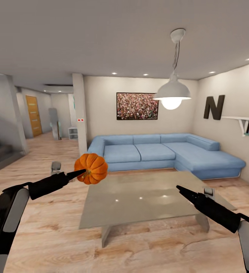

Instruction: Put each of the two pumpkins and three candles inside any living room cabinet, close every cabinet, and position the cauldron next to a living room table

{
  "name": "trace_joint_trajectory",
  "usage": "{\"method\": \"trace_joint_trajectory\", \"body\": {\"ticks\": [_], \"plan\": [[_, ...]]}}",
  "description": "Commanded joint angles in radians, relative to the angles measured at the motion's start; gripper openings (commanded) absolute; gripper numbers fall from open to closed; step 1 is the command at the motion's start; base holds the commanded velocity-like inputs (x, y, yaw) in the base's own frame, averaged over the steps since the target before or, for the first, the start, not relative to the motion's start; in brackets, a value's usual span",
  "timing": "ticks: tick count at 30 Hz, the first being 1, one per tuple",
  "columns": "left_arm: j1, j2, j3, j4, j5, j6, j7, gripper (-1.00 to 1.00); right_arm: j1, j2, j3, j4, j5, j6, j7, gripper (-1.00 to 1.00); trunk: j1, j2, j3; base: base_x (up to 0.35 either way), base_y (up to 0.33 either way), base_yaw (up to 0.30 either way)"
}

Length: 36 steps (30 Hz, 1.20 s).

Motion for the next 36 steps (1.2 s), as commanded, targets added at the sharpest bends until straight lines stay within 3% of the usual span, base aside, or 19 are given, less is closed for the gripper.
{"method": "trace_joint_trajectory", "body": {"ticks": [1, 13, 23, 26, 28, 32, 34, 36], "plan": [[-0.001, 0.0, 0.001, 0.0, 0.009, 0.007, -0.003, -1.0, -0.001, 0.0, -0.001, -0.001, 0.004, 0.003, 0.006, 1.0, 0.0, -0.001, 0.0, 0.0, 0.264, 0.257], [-0.001, 0.0, 0.001, 0.0, 0.009, 0.007, -0.004, -1.0, -0.001, 0.0, -0.001, -0.001, 0.004, 0.003, 0.007, 1.0, 0.0, -0.001, 0.01, 0.0, 0.248, 0.254], [-0.001, 0.001, 0.003, 0.007, 0.007, 0.007, -0.004, -1.0, -0.001, 0.0, -0.003, -0.002, 0.004, 0.003, 0.008, 1.0, 0.0, -0.001, 0.011, 0.0, 0.21, 0.05], [-0.002, 0.007, 0.048, 0.061, 0.007, 0.007, -0.003, -1.0, -0.001, 0.0, -0.004, -0.002, 0.004, 0.003, 0.007, 1.0, 0.0, -0.001, 0.011, 0.089, 0.264, 0.002], [-0.002, 0.008, 0.11, 0.144, 0.006, 0.007, -0.002, -1.0, -0.001, 0.0, -0.003, -0.002, 0.004, 0.003, 0.007, 1.0, 0.0, -0.001, 0.011, 0.208, 0.191, 0.001], [-0.004, 0.014, 0.147, 0.271, 0.002, 0.005, 0.006, -1.0, -0.001, 0.0, -0.002, -0.002, 0.006, 0.003, 0.006, 1.0, 0.0, -0.001, 0.011, 0.273, 0.101, 0.0], [-0.004, 0.018, 0.154, 0.305, 0.0, 0.001, 0.045, -1.0, -0.001, 0.0, -0.001, -0.001, 0.012, 0.003, 0.004, 1.0, 0.0, -0.001, 0.011, 0.311, 0.032, 0.0], [-0.004, 0.02, 0.158, 0.326, 0.0, -0.003, 0.154, -1.0, -0.001, 0.0, -0.002, 0.0, 0.019, 0.002, -0.004, 1.0, 0.0, -0.001, 0.011, 0.322, 0.015, 0.0]]}}
